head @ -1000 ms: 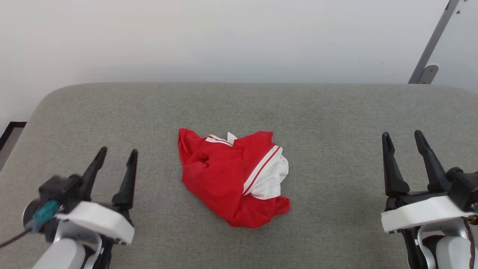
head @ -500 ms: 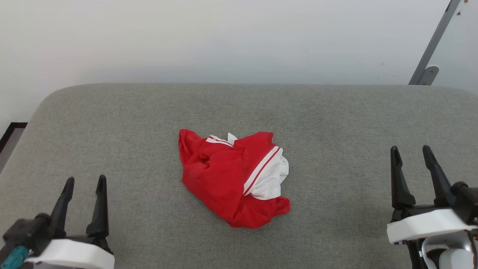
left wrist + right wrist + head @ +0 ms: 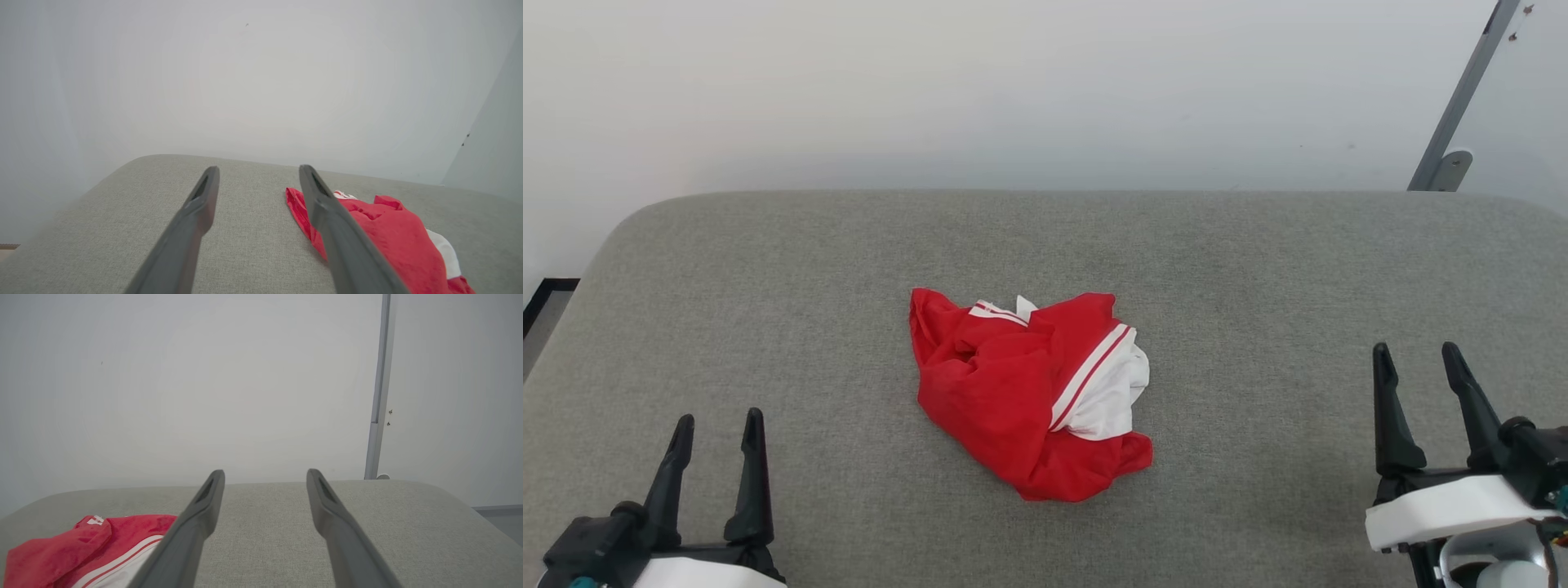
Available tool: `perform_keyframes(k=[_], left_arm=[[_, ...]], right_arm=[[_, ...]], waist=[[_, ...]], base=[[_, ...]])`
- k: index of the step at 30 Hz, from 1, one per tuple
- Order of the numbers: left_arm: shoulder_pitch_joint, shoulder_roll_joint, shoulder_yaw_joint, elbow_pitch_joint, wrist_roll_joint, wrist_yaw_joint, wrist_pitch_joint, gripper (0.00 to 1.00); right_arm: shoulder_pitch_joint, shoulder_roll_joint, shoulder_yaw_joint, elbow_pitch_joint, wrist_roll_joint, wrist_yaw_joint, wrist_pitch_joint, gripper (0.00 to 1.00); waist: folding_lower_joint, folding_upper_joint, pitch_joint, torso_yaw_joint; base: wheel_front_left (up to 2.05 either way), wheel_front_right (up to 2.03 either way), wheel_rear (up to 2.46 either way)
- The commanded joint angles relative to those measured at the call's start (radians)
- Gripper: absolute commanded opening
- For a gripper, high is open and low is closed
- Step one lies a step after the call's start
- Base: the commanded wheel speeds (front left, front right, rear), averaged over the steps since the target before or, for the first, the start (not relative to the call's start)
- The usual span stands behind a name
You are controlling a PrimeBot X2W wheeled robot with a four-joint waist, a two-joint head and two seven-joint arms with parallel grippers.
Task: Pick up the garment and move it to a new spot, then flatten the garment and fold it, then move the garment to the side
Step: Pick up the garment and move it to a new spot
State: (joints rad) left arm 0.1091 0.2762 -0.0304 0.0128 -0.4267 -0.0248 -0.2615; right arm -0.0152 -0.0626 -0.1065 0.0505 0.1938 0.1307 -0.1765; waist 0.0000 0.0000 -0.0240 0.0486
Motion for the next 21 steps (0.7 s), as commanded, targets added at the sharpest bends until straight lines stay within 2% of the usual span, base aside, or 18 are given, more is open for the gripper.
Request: perform_keyframes(k=[1, 12, 21], left_arm=[[0.006, -0.015, 0.014, 0.004, 0.015, -0.015, -0.005, 1.0], [-0.02, -0.076, 0.065, 0.04, 0.069, -0.079, -0.005, 1.0], [-0.023, -0.101, 0.069, 0.059, 0.094, -0.097, -0.005, 1.0]], right_arm=[[0.008, 0.004, -0.002, 0.005, -0.006, 0.0, -0.002, 1.0], [0.019, 0.008, -0.001, 0.019, -0.004, 0.0, 0.006, 1.0], [0.019, 0.01, 0.003, 0.025, 0.009, 0.0, 0.02, 1.0]], waist=[[0.0, 0.0, 0.0, -0.001], [0.0, 0.0, 0.001, -0.004], [0.0, 0.0, 0.002, 0.004]], base=[[0.0, 0.0, 0.0], [0.0, 0.0, 0.0], [0.0, 0.0, 0.0]])
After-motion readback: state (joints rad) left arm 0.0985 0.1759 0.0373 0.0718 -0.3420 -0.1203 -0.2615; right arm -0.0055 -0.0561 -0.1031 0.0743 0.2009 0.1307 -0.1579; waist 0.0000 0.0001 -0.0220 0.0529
